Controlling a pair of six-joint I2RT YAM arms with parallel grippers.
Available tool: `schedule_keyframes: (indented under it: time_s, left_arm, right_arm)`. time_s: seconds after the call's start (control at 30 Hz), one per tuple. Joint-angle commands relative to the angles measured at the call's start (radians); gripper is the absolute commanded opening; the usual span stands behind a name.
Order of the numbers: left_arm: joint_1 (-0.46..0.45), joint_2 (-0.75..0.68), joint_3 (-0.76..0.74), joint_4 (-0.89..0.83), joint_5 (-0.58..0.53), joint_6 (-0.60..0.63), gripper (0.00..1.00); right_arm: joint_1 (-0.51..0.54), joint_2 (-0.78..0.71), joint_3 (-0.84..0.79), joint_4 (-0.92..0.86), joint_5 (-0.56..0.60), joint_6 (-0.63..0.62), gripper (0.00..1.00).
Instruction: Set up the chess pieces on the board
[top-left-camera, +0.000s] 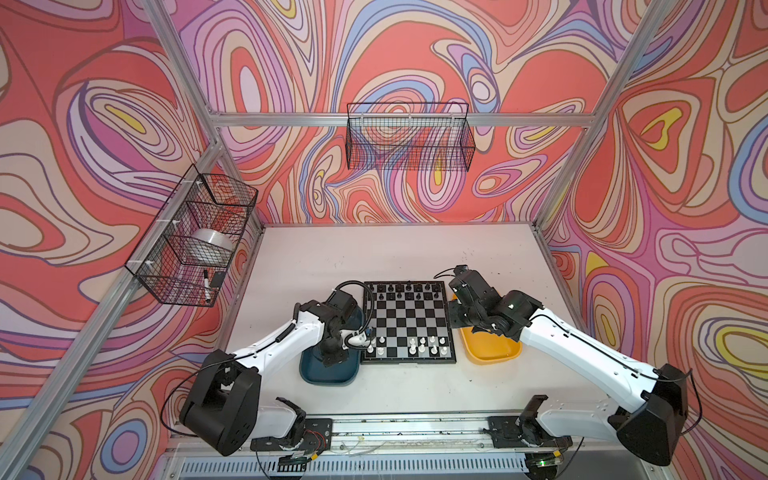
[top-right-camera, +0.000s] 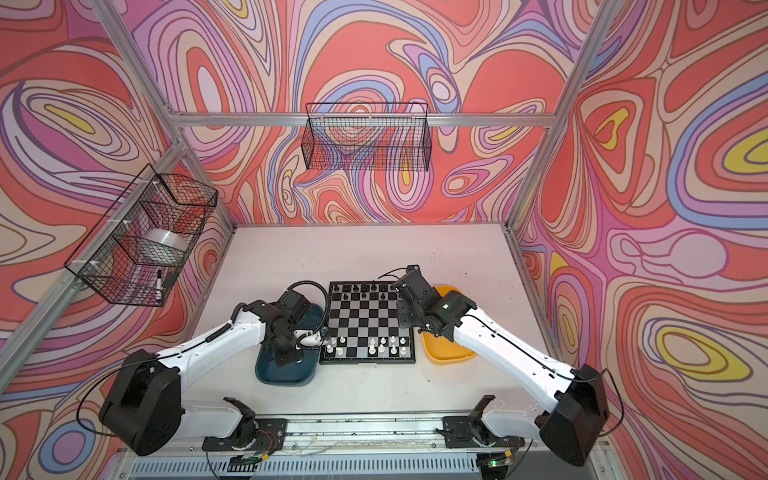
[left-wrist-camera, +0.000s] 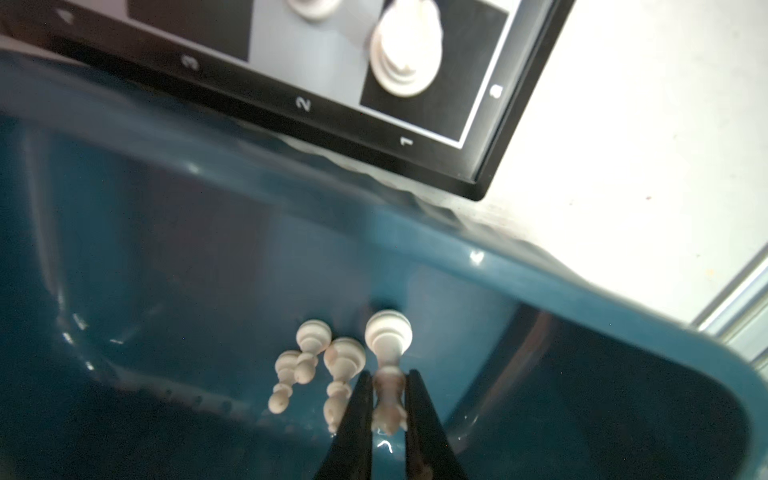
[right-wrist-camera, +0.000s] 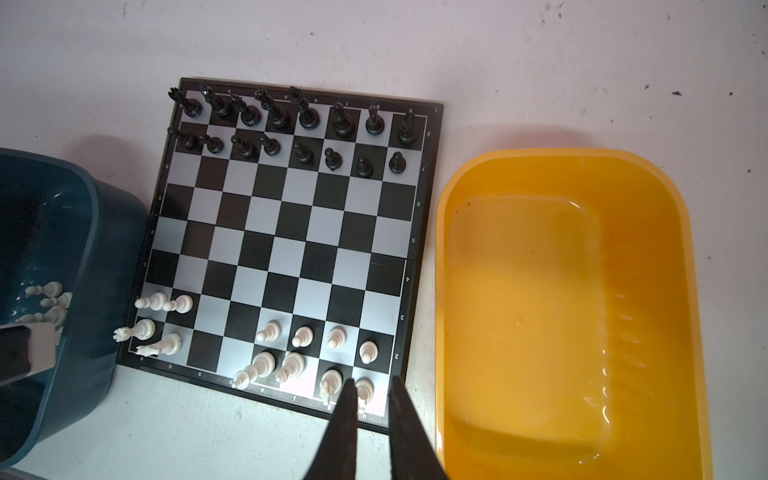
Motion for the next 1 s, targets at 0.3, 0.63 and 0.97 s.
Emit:
schedule_keyframes:
  time_s: [0.3,0.63,0.97]
  left_arm:
    - [0.004,0.008,0.123,-0.113,-0.016,0.038,0.15]
    - [0.003,0.022,0.21,-0.164,-0.008,0.035,0.15]
    - [-0.001,0.043,0.297,-0.212,0.019,0.018,0.15]
  right_arm:
    - [0.007,-0.007,-0.019,0.025,-0.002,-0.011,0.15]
    - [0.007,-0.008,-0.022,0.027,-0.004,-0.016,0.15]
    - [0.007,-0.01,-0.025,0.027,-0.004,-0.017,0.15]
